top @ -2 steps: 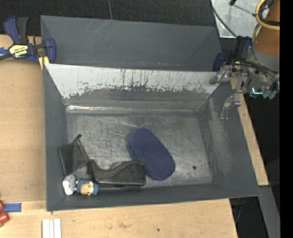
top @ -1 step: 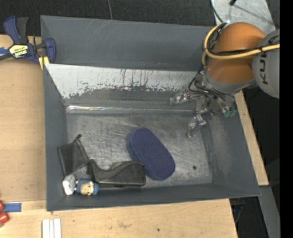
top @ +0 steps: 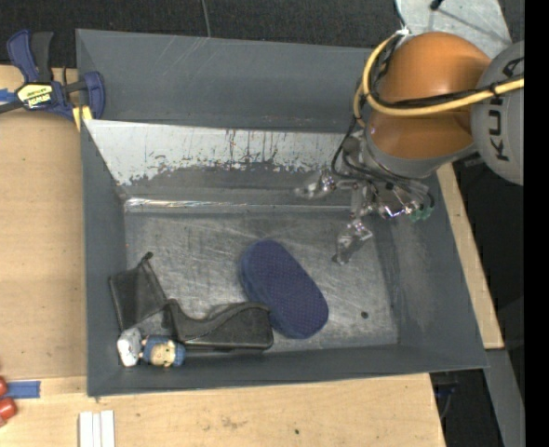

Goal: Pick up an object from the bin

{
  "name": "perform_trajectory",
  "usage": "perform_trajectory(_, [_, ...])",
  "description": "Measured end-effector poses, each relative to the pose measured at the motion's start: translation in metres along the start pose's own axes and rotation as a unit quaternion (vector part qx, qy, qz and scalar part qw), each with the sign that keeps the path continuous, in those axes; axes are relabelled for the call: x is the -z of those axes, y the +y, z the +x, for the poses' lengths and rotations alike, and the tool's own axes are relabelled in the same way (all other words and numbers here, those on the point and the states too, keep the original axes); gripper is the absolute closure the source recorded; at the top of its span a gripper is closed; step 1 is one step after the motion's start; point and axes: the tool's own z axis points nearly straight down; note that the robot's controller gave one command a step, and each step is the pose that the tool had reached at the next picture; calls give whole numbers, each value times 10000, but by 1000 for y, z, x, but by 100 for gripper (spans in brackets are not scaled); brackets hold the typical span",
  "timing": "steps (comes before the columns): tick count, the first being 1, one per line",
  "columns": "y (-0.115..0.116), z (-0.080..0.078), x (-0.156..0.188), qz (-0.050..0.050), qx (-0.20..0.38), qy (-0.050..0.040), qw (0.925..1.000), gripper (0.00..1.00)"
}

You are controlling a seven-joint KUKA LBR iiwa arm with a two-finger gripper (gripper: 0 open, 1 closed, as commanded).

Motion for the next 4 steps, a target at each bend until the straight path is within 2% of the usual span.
perform_trajectory(1, [73, 35, -111, 65, -393, -85, 9992, 0])
perform_trajectory(2, [74, 34, -111, 71, -385, -105, 9992, 100])
perform_trajectory(3, [58, -9, 34, 25, -301, -38, 9995, 100])
perform_trajectory(4, [61, -28, -5, 1, -420, 24, 9991, 100])
